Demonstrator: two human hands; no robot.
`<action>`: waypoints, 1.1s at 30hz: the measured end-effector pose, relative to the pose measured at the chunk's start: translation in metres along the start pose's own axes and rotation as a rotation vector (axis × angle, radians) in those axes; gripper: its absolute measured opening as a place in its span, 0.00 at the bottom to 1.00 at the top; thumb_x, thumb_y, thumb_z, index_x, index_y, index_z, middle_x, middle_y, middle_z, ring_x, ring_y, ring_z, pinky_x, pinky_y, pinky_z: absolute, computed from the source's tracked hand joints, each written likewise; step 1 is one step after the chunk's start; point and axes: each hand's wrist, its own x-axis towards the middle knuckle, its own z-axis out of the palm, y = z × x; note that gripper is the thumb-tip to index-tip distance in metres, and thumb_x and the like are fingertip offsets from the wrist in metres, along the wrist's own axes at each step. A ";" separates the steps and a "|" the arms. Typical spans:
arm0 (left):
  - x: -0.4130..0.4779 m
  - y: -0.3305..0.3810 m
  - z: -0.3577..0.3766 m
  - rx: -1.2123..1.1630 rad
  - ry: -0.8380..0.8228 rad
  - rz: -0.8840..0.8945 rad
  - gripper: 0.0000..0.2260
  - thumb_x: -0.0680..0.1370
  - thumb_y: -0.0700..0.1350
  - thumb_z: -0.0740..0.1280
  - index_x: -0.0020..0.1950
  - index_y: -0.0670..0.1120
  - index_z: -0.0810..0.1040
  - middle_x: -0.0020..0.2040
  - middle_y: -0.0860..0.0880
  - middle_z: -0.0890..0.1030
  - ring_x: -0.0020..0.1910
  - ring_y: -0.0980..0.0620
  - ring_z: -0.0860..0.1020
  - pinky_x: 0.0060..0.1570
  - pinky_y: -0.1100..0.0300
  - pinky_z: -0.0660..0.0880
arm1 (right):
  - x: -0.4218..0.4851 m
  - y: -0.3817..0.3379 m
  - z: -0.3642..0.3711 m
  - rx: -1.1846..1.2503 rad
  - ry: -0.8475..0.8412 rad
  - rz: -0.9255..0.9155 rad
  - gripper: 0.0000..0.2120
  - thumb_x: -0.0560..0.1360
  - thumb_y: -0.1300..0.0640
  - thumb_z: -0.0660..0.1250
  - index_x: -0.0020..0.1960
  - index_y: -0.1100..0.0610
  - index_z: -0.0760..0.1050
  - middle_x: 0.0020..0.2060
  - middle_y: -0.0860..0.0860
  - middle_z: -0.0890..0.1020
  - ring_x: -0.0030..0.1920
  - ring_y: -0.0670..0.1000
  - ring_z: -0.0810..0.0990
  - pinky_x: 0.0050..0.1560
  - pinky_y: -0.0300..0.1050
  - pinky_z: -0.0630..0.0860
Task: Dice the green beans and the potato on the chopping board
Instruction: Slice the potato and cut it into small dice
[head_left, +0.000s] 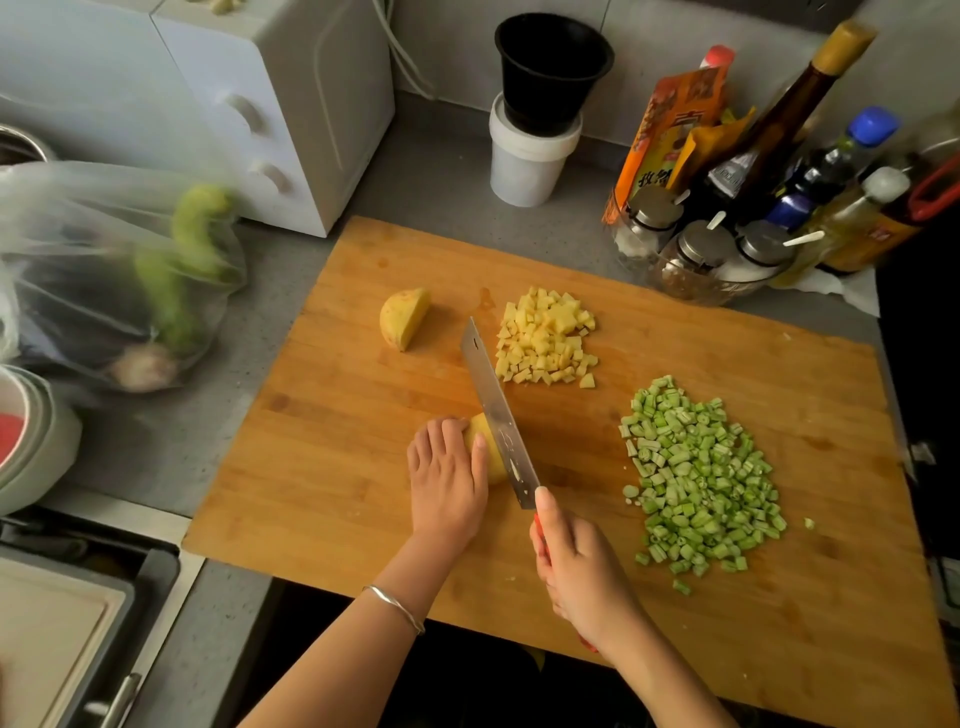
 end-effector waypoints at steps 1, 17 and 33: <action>0.000 0.000 0.000 0.002 0.000 0.002 0.14 0.81 0.52 0.49 0.54 0.44 0.69 0.50 0.46 0.73 0.50 0.49 0.66 0.54 0.58 0.60 | 0.000 0.000 0.001 -0.010 0.007 0.007 0.27 0.72 0.32 0.49 0.32 0.55 0.63 0.20 0.46 0.65 0.20 0.44 0.63 0.23 0.33 0.59; 0.001 -0.001 0.000 0.011 -0.048 -0.010 0.18 0.81 0.52 0.48 0.56 0.42 0.71 0.51 0.45 0.73 0.52 0.46 0.67 0.55 0.54 0.60 | 0.009 -0.003 0.011 -0.046 0.014 0.040 0.28 0.68 0.29 0.47 0.31 0.54 0.63 0.18 0.45 0.66 0.19 0.43 0.64 0.26 0.38 0.59; 0.001 0.001 -0.003 0.013 -0.097 -0.020 0.20 0.80 0.53 0.47 0.55 0.40 0.72 0.51 0.43 0.73 0.53 0.41 0.70 0.56 0.52 0.60 | 0.031 0.001 0.018 -0.113 0.051 0.115 0.29 0.72 0.30 0.45 0.30 0.53 0.64 0.18 0.45 0.66 0.22 0.46 0.65 0.27 0.41 0.61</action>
